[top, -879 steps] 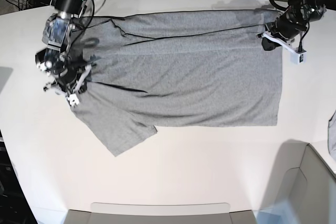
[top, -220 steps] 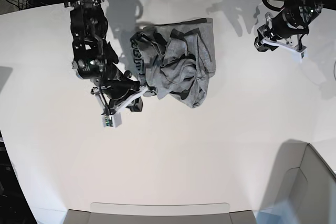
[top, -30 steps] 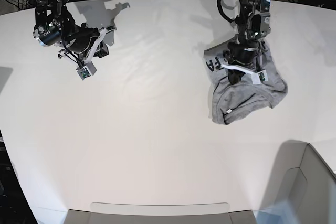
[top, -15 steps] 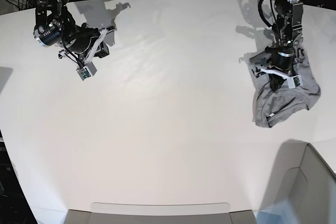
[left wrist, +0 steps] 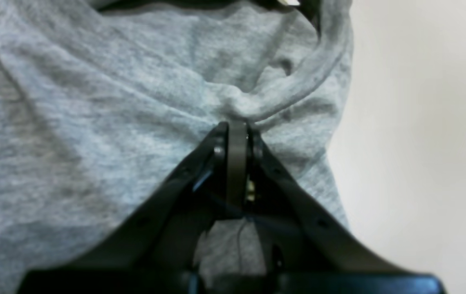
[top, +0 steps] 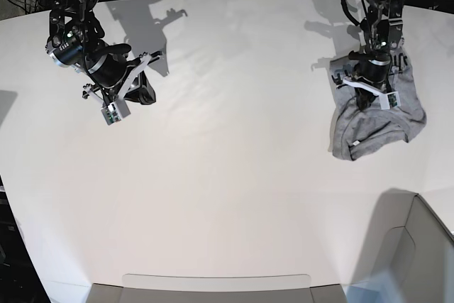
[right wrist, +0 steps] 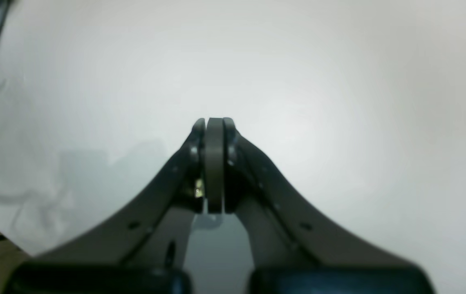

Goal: Fold the T-shirt properly

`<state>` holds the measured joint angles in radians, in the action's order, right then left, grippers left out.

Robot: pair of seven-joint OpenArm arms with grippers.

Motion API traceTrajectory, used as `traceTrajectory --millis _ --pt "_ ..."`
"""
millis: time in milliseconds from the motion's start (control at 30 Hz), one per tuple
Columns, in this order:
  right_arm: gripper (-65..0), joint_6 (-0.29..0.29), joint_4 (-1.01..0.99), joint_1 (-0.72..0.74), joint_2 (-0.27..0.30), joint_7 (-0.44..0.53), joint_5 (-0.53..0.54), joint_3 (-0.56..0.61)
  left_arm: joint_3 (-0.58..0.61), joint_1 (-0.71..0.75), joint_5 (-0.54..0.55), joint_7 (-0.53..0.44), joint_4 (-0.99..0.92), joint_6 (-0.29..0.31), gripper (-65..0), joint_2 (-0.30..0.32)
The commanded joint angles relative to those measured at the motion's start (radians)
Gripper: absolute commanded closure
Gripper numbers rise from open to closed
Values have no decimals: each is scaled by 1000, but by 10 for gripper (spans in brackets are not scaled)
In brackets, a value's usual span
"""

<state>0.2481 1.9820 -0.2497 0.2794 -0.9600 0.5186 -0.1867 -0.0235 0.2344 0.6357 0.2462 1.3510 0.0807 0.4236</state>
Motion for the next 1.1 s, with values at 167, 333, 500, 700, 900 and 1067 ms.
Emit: traceTrajectory --millis 167,333,500,700,900,1067 --pt "0 7 58 -30 10 171 7 -12 -223 49 2 -61 169 3 0 -73" --pt "0 7 84 -127 13 330 10 -14 -390 148 2 -75 391 3 0 -160" --pt "0 7 84 -245 11 428 10 -14 -462 271 2 -75 525 8 0 -216" --pt "0 7 84 -405 8 542 12 -14 -473 385 2 -75 535 9 0 -236" --pt "0 7 84 -592 -58 712 7 -15 -470 501 2 -77 535 9 0 -237" --pt "0 7 83 -745 -127 823 5 -12 -474 593 2 -80 535 11 0 -253"
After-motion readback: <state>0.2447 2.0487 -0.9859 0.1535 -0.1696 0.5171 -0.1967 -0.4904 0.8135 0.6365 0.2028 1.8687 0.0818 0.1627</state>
